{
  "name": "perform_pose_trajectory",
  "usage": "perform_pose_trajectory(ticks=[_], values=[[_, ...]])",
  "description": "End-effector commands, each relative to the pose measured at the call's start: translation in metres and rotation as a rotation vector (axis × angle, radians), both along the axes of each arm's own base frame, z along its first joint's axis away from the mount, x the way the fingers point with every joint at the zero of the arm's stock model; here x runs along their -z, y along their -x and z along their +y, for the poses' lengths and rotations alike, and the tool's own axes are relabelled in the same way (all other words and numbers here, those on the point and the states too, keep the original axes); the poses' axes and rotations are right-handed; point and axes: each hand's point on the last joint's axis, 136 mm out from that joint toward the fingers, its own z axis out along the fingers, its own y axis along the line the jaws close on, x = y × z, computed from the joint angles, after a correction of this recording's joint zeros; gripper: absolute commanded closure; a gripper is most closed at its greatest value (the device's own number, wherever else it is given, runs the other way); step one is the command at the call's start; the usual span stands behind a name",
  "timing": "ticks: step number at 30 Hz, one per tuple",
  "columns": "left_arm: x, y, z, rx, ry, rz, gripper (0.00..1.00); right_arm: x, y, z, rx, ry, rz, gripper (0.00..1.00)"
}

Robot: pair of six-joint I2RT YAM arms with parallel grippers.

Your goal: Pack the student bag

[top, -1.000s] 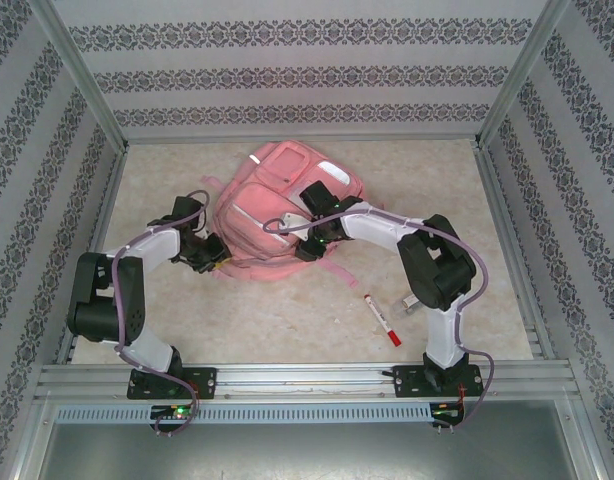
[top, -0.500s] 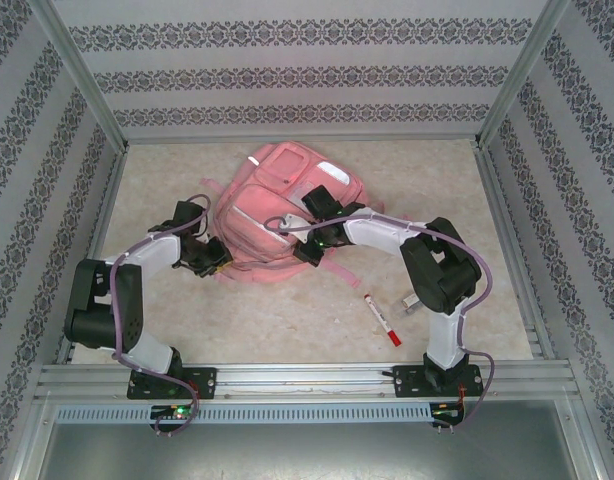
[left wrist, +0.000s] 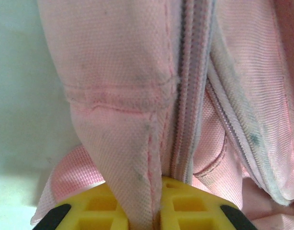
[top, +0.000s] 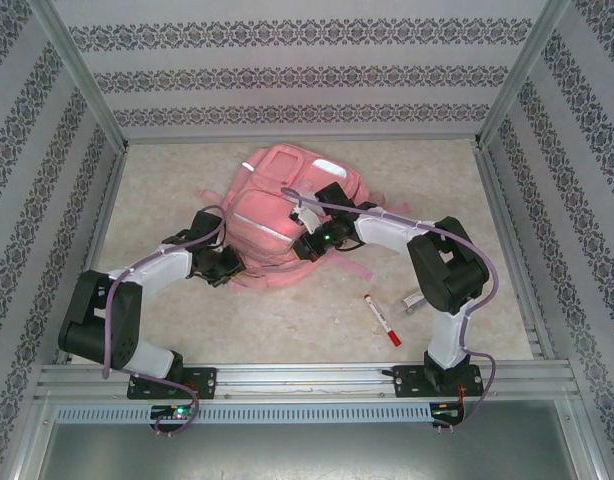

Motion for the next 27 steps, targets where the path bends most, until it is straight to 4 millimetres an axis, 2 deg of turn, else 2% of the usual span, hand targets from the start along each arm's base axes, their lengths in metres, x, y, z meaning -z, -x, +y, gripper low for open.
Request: perform_pose_trajectory(ticks=[1,6,15,20,25,27], values=[[-0.016,-0.002,-0.040,0.039,0.120,-0.044,0.84,-0.052,0.026,0.030,-0.068,-0.218,0.086,1.00],[-0.019,-0.010,-0.046,-0.010,0.112,-0.071,0.84,-0.061,0.042,0.024,-0.053,-0.235,0.136,1.00],[-0.024,-0.016,-0.044,-0.069,0.066,-0.108,0.84,-0.060,0.067,0.009,-0.072,-0.200,0.206,1.00],[-0.032,-0.021,-0.061,-0.036,0.103,-0.139,0.85,-0.060,0.072,0.019,-0.084,-0.175,0.208,1.00],[-0.045,-0.028,-0.098,-0.013,0.196,-0.199,0.85,-0.066,0.062,0.051,-0.043,-0.186,0.199,1.00],[-0.050,-0.030,-0.108,-0.027,0.218,-0.222,0.85,-0.065,0.055,0.057,0.002,-0.182,0.191,1.00]])
